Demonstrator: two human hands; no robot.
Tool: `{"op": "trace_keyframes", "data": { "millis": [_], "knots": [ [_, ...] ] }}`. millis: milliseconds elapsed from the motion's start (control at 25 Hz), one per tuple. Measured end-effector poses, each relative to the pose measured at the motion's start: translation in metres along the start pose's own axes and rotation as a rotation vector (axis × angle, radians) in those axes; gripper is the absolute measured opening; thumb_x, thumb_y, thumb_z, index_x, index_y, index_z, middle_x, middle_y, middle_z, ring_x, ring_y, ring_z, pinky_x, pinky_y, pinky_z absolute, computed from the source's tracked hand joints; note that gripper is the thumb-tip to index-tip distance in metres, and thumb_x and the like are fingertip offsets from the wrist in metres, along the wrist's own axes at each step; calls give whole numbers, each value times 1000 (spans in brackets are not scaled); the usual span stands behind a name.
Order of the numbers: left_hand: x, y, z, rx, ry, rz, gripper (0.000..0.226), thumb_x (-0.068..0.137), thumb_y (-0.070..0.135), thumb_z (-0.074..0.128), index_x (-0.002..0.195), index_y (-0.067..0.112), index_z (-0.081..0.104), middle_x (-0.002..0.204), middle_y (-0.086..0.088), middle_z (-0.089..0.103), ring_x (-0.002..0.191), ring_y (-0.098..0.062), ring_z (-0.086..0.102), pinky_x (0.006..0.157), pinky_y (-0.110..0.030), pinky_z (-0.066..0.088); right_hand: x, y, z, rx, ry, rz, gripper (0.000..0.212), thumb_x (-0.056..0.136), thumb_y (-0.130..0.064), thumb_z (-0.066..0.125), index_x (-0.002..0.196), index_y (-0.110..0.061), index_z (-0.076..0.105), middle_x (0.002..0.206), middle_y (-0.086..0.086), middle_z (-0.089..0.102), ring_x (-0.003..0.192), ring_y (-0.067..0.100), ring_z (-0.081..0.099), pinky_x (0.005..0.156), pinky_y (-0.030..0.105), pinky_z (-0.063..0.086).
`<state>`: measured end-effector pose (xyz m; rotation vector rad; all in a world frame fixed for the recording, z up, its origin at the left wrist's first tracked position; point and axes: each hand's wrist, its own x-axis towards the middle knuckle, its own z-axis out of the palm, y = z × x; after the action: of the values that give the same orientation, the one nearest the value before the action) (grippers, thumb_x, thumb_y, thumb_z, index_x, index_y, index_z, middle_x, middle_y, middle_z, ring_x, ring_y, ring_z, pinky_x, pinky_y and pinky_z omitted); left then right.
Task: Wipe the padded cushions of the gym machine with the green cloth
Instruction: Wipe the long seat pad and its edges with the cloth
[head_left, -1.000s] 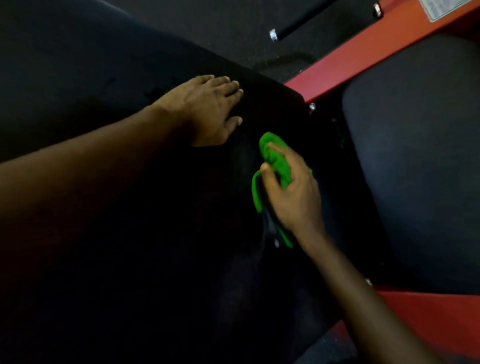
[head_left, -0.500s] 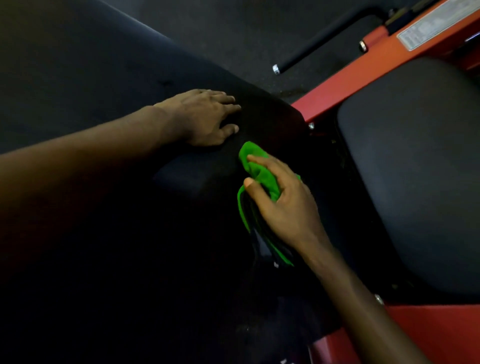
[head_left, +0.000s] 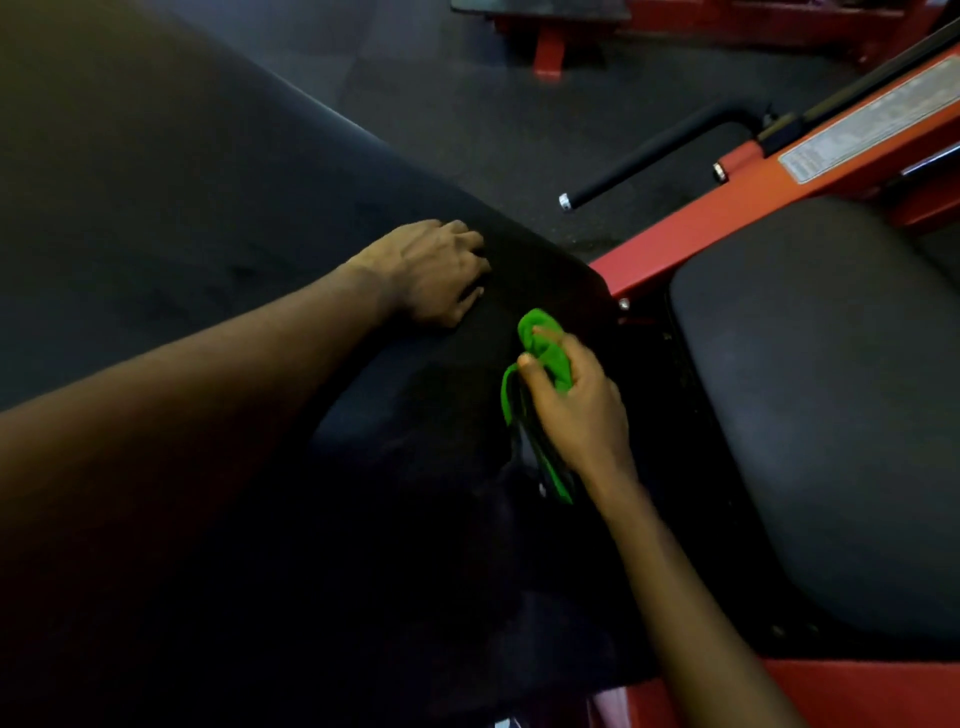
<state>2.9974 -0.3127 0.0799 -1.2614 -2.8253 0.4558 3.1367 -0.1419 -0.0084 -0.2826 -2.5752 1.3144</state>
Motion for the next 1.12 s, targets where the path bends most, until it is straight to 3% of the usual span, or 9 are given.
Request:
{"op": "trace_keyframes", "data": {
  "millis": [80, 160, 280, 480, 760, 840, 1000, 1040, 1120],
  "knots": [
    [-15, 7, -4, -85, -79, -55, 55, 104, 48, 36, 150, 20, 44, 153, -11, 43, 139, -27, 41, 114, -42, 35, -51, -14, -8, 37, -50, -114, 40, 92, -48, 60, 128, -32, 65, 138, -13, 62, 130, 8, 55, 110, 35, 43],
    [-34, 18, -7, -140, -167, -130, 66, 103, 55, 31, 158, 18, 27, 165, -12, 23, 152, -26, 21, 124, -40, 18, -83, -18, -16, 56, -131, -193, 42, 92, -50, 56, 131, -36, 62, 144, -14, 57, 137, 4, 48, 114, 36, 39],
    [-51, 38, 0, -89, -178, -185, 74, 103, 59, 20, 161, 15, 8, 168, -12, 5, 156, -23, 3, 126, -37, 3, -70, -4, -20, 62, -156, -263, 42, 92, -45, 59, 131, -31, 63, 142, -12, 59, 133, 5, 52, 113, 39, 42],
    [-48, 39, 0, -87, -161, -186, 74, 101, 61, 17, 161, 18, 9, 168, -10, 7, 156, -23, 5, 126, -39, 6, -12, 28, -19, 14, 3, 35, 41, 91, -41, 63, 130, -28, 65, 133, -8, 66, 123, 16, 62, 106, 37, 47],
    [-47, 38, 1, -64, -148, -189, 75, 100, 63, 17, 161, 20, 9, 168, -9, 7, 156, -21, 5, 126, -38, 6, -111, 9, -29, 37, -159, -242, 48, 92, -51, 60, 135, -31, 59, 145, -7, 57, 137, 12, 49, 114, 49, 37],
    [-46, 33, 2, -74, -158, -176, 76, 100, 65, 16, 161, 21, 8, 169, -8, 6, 156, -20, 4, 126, -38, 6, -104, 24, -33, 39, -113, -208, 49, 91, -50, 59, 135, -29, 60, 140, -9, 60, 131, 10, 54, 111, 46, 41],
    [-46, 32, 3, -89, -151, -175, 76, 100, 66, 16, 161, 21, 8, 169, -8, 6, 155, -21, 5, 126, -39, 6, -65, 35, -39, 15, 10, 101, 44, 90, -48, 65, 131, -31, 63, 131, -9, 66, 121, 15, 62, 105, 32, 47],
    [-45, 32, 3, -90, -145, -174, 75, 100, 64, 18, 161, 21, 8, 168, -8, 7, 155, -22, 6, 126, -39, 6, -66, 28, -36, 12, 21, 125, 41, 91, -44, 68, 129, -30, 65, 131, -9, 67, 121, 14, 61, 103, 27, 46],
    [-46, 35, 2, -79, -131, -172, 74, 101, 62, 22, 161, 19, 12, 168, -10, 10, 155, -23, 8, 126, -39, 7, -86, 3, -28, 66, -1, -20, 38, 92, -40, 70, 126, -25, 68, 134, -8, 65, 124, 8, 59, 107, 29, 44]
  ]
}}
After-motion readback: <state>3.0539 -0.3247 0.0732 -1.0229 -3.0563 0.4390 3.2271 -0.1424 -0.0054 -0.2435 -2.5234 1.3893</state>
